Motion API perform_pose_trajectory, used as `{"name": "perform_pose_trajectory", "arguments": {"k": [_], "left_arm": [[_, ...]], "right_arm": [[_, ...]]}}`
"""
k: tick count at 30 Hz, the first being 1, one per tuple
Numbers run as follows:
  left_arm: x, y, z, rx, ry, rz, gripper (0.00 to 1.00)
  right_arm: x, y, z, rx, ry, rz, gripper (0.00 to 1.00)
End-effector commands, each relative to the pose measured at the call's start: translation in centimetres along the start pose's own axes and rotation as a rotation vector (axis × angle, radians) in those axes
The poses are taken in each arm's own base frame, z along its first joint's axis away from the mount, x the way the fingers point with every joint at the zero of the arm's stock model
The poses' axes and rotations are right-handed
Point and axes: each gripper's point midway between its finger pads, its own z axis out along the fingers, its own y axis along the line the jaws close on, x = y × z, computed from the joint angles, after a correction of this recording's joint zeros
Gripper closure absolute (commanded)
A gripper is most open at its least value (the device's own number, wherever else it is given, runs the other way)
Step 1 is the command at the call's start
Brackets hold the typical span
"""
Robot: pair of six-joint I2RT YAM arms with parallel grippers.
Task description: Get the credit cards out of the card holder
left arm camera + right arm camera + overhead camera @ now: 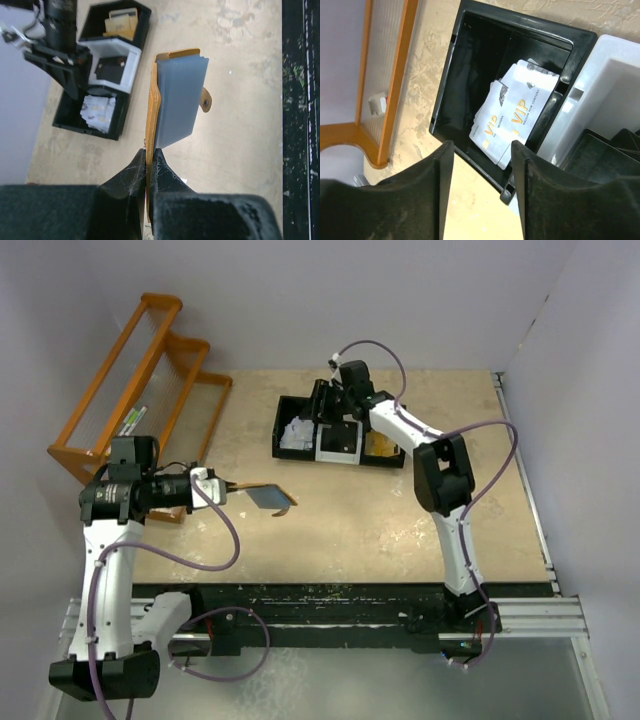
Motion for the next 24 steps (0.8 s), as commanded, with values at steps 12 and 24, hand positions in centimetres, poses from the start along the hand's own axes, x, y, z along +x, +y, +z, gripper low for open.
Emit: {"name": "perform_pose_trajectory", "arguments": {"k": [12,24], "left_arm": [[10.2,-2.5,7.5,0.292,0.324,-0.124,0.83],[15.2,6.7,10.9,-0.024,0.512,-0.297,0.33]], "right_arm": [[-4.4,5.2,-18.2,-0.002,-0.282,-0.115,0.06],[-3.9,-6.5,-29.6,0.428,-0.528,0.051,0.0]]}}
